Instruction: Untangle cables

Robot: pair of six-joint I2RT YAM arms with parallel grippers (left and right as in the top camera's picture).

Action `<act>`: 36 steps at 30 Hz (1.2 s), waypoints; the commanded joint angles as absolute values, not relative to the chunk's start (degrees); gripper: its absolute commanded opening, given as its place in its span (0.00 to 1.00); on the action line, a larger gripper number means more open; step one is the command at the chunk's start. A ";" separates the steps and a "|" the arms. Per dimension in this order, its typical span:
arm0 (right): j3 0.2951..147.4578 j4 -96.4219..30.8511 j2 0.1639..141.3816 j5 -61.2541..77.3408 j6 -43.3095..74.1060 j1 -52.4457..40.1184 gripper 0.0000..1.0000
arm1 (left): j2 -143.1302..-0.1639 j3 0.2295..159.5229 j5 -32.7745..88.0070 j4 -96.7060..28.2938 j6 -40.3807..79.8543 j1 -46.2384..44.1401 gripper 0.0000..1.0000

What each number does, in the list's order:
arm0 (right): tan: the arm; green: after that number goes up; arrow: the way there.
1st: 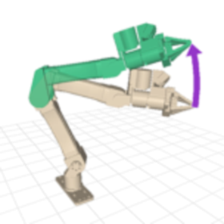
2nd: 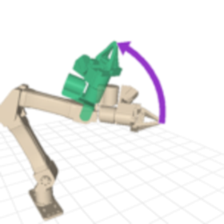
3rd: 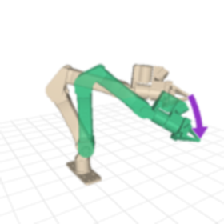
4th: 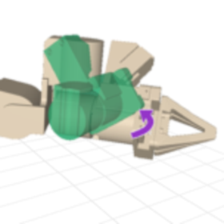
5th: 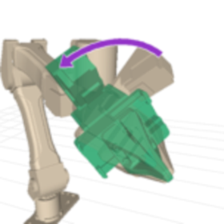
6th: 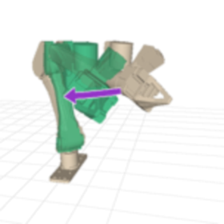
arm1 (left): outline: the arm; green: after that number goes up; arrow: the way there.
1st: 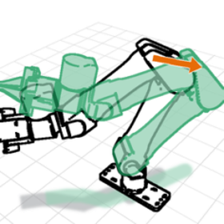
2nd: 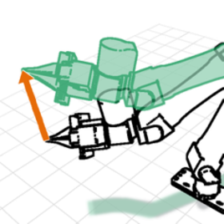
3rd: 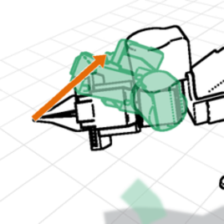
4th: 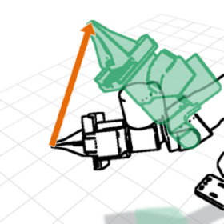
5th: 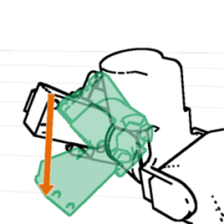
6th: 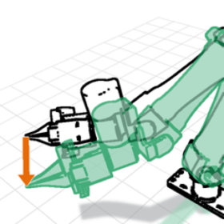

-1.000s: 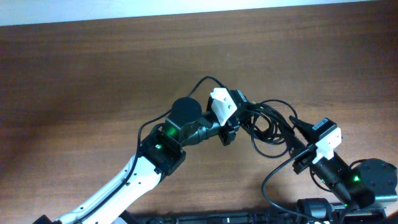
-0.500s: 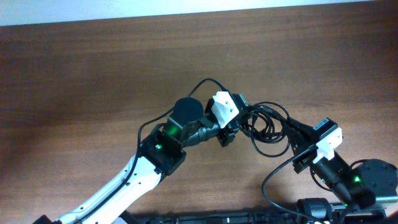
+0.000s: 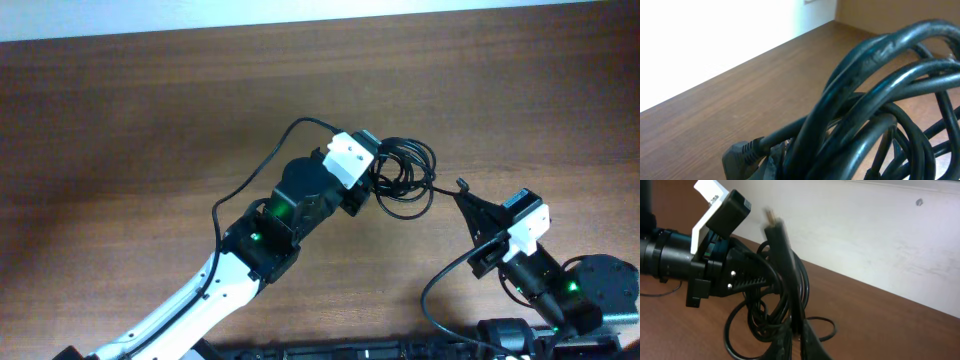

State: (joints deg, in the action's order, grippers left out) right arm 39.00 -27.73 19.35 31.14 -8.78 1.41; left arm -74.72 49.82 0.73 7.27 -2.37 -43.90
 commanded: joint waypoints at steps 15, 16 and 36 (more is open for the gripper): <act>39.94 -29.15 18.74 40.93 -12.91 1.52 0.99 | -67.35 50.04 10.83 7.38 -12.08 -43.42 0.00; 39.94 -28.71 18.74 40.93 -12.91 1.52 0.99 | -67.35 50.04 15.90 7.38 -13.98 -43.42 0.00; 39.94 -25.47 18.74 40.56 -12.75 1.52 0.04 | -67.37 50.04 -2.94 4.08 6.17 -43.46 0.00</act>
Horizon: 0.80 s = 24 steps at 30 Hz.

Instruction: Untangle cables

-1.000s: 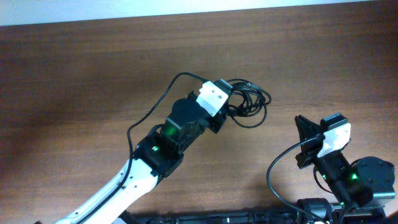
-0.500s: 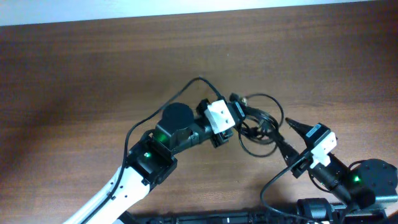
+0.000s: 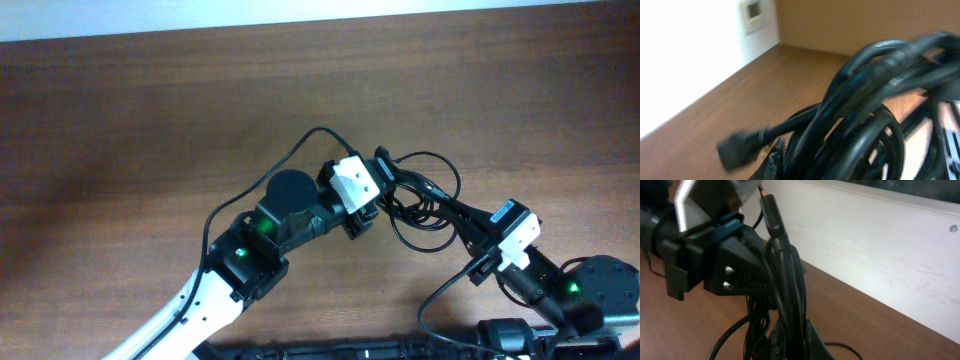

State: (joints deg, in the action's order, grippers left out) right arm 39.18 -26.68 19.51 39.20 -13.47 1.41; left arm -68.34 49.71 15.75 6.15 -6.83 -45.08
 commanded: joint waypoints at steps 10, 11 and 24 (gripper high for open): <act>39.94 -23.73 18.74 24.21 4.05 1.52 0.04 | -67.37 50.04 2.83 1.98 22.22 -43.51 0.00; 39.94 -23.79 18.74 22.26 6.31 1.52 0.04 | -67.37 50.04 2.96 1.34 25.21 -43.53 0.00; 39.92 -34.22 18.74 -1.41 24.12 1.52 0.04 | -67.35 50.04 7.77 7.79 24.60 -43.51 0.00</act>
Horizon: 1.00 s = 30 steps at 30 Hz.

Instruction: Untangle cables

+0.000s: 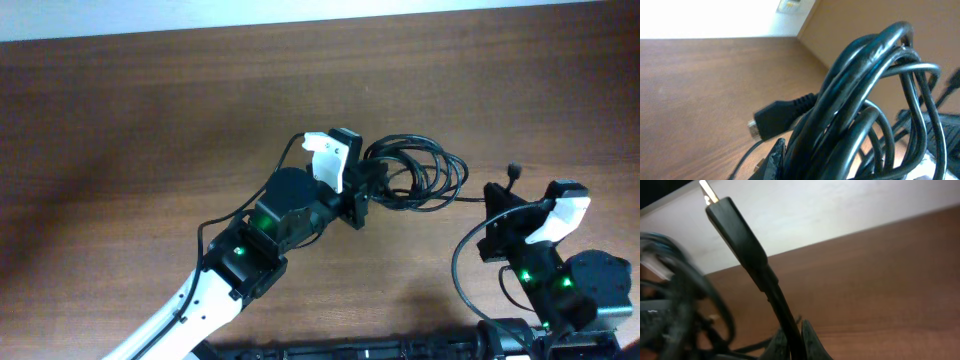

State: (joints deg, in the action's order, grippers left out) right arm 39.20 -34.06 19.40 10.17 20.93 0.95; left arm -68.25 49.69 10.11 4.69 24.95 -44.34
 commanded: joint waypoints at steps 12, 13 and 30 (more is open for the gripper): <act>39.92 -29.17 18.74 16.19 7.62 1.52 0.80 | -67.37 50.04 12.75 14.11 22.90 -43.51 0.00; 39.92 -28.88 18.74 17.17 7.49 1.52 0.81 | -67.37 50.04 12.93 14.13 22.87 -43.53 0.00; 39.92 -36.29 18.74 -4.62 24.58 1.52 0.82 | -63.70 50.04 44.14 14.52 13.54 -43.46 0.00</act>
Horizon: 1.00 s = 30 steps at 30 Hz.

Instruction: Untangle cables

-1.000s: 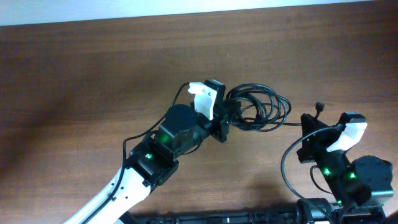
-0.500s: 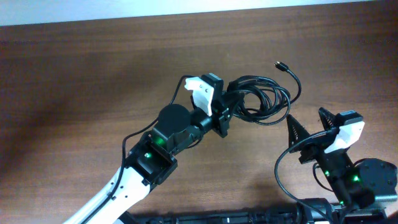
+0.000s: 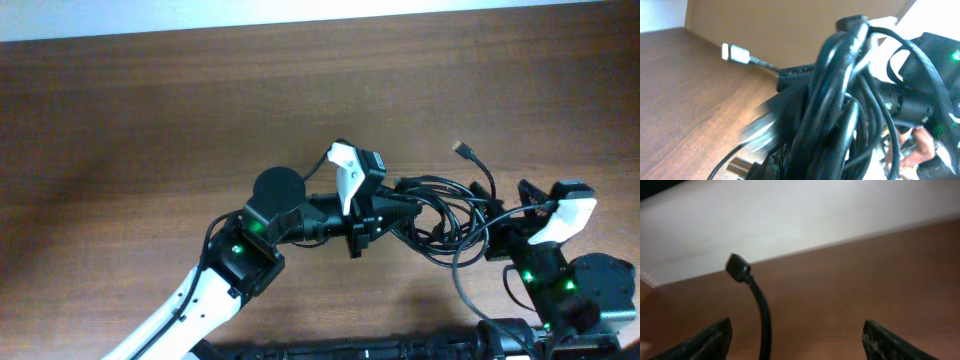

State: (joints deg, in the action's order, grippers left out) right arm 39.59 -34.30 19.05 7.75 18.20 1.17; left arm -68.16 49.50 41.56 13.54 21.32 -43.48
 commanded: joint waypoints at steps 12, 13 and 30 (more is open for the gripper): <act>39.94 -35.00 18.74 -0.23 17.74 1.52 1.00 | -56.10 50.04 23.92 14.35 8.69 -39.94 0.00; 39.94 -33.67 18.74 2.87 16.23 1.52 0.99 | -56.73 50.04 23.92 14.31 6.46 -39.94 0.00; 39.94 -20.38 18.74 36.07 4.62 1.52 0.99 | -62.35 50.04 18.59 9.34 -9.13 -39.94 0.00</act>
State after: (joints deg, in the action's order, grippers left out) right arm 39.53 -21.54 18.96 31.20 5.85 1.19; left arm -62.70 49.50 19.42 9.61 -6.50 -40.14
